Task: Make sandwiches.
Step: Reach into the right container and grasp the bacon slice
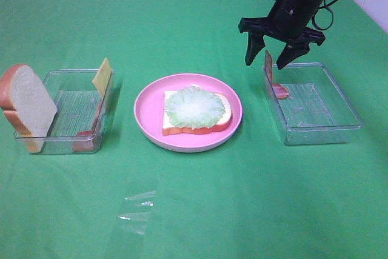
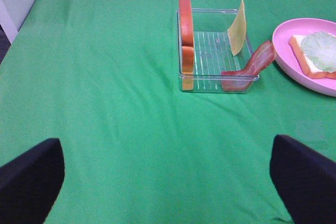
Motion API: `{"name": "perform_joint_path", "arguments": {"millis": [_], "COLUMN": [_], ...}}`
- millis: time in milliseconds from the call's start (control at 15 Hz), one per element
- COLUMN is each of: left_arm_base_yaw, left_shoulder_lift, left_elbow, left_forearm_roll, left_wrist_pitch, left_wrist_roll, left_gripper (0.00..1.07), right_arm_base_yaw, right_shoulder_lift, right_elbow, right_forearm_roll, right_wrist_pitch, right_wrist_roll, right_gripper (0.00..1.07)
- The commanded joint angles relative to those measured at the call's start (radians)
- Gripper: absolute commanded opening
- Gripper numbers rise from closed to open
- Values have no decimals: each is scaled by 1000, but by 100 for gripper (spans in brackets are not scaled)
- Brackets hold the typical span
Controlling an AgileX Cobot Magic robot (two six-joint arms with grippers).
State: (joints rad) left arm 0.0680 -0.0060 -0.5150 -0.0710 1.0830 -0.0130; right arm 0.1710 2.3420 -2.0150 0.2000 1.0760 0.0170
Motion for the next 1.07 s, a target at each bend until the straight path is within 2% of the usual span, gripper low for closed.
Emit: {"name": "perform_joint_path", "arguments": {"millis": [67, 667, 800, 1067], "left_arm_base_yaw": [1, 1, 1, 1], "left_shoulder_lift": [-9, -9, -9, -9], "left_elbow": [-1, -1, -1, -1], "left_forearm_roll": [-9, -9, -9, -9], "left_wrist_pitch": [-11, -11, -11, -11], "left_wrist_roll": [-2, -2, -2, -2], "left_gripper": [98, 98, 98, 98], "right_arm_base_yaw": [0, 1, 1, 0], "right_shoulder_lift": [5, 5, 5, 8], "right_elbow": [-5, -3, -3, -3], "right_forearm_roll": [-14, -17, -17, -24], "right_wrist_pitch": [-6, 4, 4, 4], "right_wrist_roll": [-3, -5, -5, -5], "right_gripper": [62, 63, 55, 29]}}
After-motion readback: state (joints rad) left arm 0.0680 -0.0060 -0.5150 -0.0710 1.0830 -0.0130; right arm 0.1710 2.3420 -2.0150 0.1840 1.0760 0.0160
